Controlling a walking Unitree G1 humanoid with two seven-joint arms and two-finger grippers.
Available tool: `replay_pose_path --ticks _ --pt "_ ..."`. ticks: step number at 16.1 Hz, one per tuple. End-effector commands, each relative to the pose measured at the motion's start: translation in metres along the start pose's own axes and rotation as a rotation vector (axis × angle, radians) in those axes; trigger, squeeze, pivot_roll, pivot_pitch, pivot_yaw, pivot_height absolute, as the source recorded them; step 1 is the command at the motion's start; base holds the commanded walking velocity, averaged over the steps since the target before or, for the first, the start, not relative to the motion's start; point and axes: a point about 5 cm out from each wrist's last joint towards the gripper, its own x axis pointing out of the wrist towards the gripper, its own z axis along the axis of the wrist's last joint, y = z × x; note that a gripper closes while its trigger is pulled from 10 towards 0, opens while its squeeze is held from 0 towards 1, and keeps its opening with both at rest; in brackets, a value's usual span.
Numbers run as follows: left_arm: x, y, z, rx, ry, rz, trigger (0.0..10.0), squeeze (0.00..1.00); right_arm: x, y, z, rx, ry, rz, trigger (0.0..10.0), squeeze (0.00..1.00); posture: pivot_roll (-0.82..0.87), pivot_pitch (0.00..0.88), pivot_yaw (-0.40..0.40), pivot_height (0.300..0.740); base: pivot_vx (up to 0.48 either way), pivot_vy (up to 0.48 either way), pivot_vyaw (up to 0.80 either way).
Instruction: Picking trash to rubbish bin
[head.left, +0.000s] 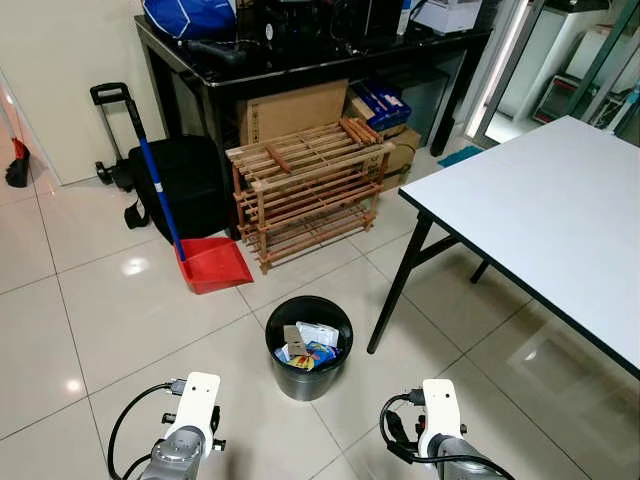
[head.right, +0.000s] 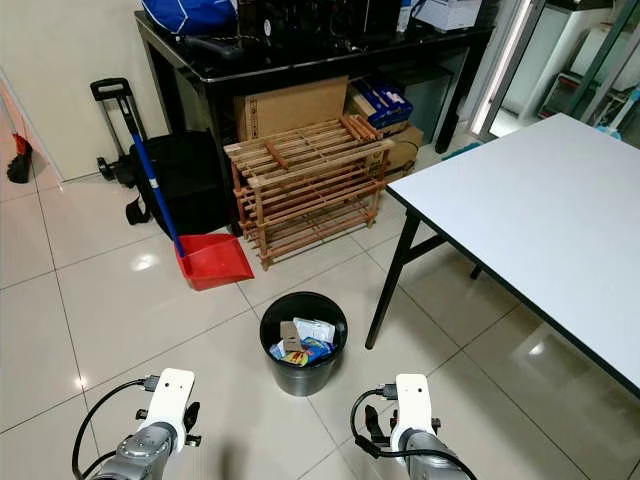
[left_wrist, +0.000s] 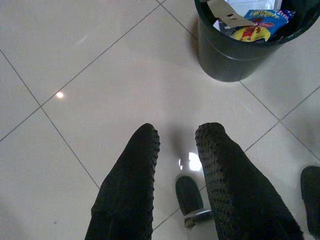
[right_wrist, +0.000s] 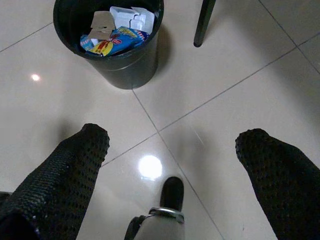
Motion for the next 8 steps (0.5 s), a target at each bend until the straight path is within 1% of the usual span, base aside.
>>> replay_pose_path --ticks 1,8 --pt "0.0000 0.0012 0.0003 -0.008 -0.003 0.007 10.0 0.00 -0.0006 -0.0013 -0.0032 0.005 0.021 -0.002 10.0 0.00 -0.02 0.010 -0.057 0.740 0.000 0.000 -0.80" --pt "0.0000 0.0011 0.0008 -0.014 -0.007 0.007 10.0 0.00 -0.0005 -0.0008 -0.0038 0.001 0.027 0.002 10.0 0.00 -0.02 0.011 -0.059 0.740 0.000 0.000 -0.80"
